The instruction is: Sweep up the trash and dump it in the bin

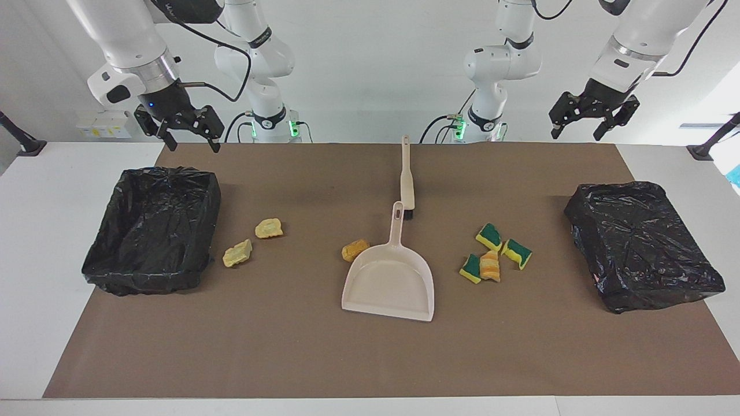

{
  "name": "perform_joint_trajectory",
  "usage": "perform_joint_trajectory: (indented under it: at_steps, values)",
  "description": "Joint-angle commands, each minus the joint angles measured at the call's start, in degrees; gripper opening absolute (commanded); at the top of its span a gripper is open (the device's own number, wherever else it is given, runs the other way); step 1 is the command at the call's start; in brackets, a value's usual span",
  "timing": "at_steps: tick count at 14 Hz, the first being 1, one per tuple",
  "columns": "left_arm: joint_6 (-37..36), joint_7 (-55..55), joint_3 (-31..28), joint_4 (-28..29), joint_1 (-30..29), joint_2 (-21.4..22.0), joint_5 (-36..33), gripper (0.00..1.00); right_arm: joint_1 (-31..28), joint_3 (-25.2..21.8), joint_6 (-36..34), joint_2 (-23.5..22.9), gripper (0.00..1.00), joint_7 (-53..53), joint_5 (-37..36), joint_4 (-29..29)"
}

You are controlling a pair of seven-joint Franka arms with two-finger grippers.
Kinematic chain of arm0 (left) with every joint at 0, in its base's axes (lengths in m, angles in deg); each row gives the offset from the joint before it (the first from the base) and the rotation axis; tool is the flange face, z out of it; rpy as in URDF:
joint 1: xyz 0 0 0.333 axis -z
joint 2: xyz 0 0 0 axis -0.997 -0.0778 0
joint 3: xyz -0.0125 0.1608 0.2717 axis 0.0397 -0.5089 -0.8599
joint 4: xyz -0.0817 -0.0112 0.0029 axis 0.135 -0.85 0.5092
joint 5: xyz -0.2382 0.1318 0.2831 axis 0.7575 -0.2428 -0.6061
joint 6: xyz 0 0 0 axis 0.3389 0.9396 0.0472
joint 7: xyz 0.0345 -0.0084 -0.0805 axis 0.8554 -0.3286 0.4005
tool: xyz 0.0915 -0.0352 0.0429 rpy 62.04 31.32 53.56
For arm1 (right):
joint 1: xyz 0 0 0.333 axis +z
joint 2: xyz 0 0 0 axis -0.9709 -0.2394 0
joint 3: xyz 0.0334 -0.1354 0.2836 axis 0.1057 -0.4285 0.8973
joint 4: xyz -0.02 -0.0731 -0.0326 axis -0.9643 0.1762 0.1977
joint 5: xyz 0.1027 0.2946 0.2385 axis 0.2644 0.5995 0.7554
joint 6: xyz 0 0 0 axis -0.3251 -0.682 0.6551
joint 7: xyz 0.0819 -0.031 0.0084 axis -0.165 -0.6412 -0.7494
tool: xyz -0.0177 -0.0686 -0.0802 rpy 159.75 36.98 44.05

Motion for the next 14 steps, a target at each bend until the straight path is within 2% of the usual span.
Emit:
perform_joint_trajectory:
  at_steps: [1, 14]
  values:
    - [1.1, -0.6, 0.2, 1.9, -0.4, 1.0, 0.0, 1.0, -0.3, 0.2, 0.2, 1.2, 1.0, 1.1, 1.2, -1.5]
    - [1.2, -0.5, 0.2, 2.0, -0.3, 1.1, 0.0, 1.0, -0.5, 0.2, 0.3, 1.4, 1.0, 0.8, 0.9, -2.5]
